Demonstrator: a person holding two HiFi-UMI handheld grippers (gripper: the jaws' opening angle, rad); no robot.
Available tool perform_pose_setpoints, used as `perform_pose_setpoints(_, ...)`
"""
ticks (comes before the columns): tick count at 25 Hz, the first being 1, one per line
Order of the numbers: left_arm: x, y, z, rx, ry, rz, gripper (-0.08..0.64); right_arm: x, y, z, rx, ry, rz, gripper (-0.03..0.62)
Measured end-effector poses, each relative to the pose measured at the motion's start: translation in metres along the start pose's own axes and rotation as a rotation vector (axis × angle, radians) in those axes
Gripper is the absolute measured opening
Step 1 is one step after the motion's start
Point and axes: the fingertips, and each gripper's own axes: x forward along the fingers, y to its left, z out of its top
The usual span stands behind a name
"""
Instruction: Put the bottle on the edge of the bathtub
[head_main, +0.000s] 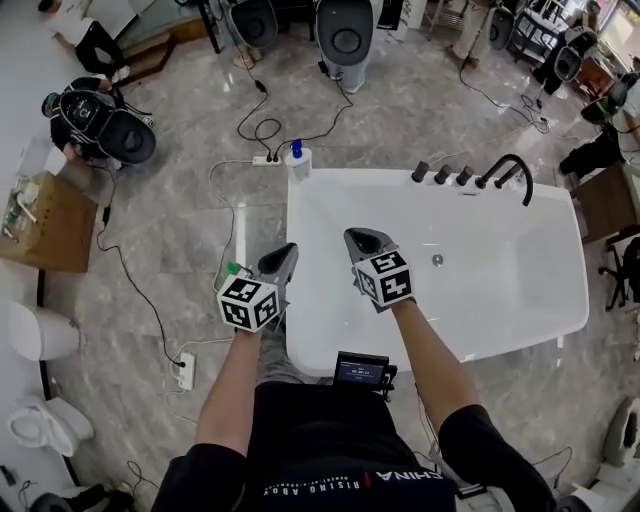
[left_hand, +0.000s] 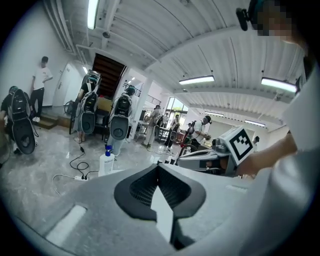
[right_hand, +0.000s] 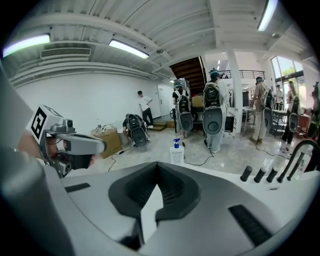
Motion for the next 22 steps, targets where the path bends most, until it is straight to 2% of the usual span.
perform_pose_setpoints(4,-0.030,-0.020,-0.010,-0.013,-0.010,-0.007,0.009,-0.033,0.024,-0.011,0.006,0.012,-0.001,0.014)
perform_pose_setpoints(8,-0.039,-0.035,-0.024,-0.032,-0.001,-0.046,0.009,-0.065,0.037,-0.016,0.048,-0.002,-0.030,0.014)
perform_pose_setpoints(12,-0.056,-0.048,-0.035,-0.005,0.027,-0.084,0.009,-0.079,0.045,-0.020,0.078,-0.012,-0.059,0.014)
perform_pose_setpoints(17,-0.076,-0.040,-0.039,-0.024,0.019,-0.062,0.009,-0.081,0.054,-0.026,0.070,-0.009,-0.067,0.014)
perform_pose_setpoints(22,-0.078,-0.047,-0.045,-0.011,0.036,-0.042,0.009,-0.088,0.059,-0.032,0.074,-0.016,-0.062,0.014)
